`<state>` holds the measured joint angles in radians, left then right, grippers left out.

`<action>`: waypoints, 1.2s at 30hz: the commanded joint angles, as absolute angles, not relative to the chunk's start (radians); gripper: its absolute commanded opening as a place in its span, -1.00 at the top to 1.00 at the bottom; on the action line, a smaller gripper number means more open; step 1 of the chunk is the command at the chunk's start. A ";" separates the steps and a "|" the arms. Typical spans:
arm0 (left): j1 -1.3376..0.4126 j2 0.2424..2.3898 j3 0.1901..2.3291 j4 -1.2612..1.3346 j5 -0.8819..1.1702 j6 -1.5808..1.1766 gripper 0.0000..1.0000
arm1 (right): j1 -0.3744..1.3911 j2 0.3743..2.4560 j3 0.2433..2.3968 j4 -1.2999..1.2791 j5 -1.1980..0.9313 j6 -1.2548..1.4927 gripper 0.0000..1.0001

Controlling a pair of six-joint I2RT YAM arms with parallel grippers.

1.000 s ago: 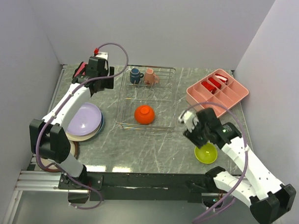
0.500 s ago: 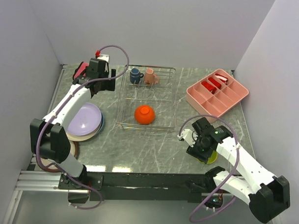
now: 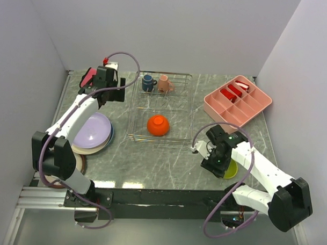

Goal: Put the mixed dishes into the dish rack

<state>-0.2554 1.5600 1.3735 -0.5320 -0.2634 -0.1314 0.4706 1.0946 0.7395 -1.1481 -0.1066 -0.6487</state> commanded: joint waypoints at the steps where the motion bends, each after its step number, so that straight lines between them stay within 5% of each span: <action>1: -0.247 1.506 1.359 -0.499 -0.270 -0.123 -0.86 | 0.466 1.101 0.787 -1.169 -0.152 -0.646 -0.20; 17: -0.238 1.499 1.361 -0.502 -0.261 -0.130 -0.86 | 0.494 1.181 0.769 -1.123 -0.133 -0.623 0.01; 23: -0.230 1.479 1.342 -0.499 -0.258 -0.130 -0.85 | 0.506 1.189 0.804 -1.155 -0.112 -0.609 0.54; 27: -0.227 1.468 1.333 -0.495 -0.245 -0.137 -0.85 | 0.506 1.163 0.921 -1.236 -0.117 -0.581 1.00; 36: -0.227 1.480 1.393 -0.526 -0.233 -0.134 -0.81 | 0.526 1.223 1.411 -1.451 -0.300 -0.549 1.00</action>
<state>-0.2295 1.5070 1.3415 -0.5282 -0.2455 -0.1352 0.5045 1.2255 1.2484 -1.3087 -0.2016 -0.5652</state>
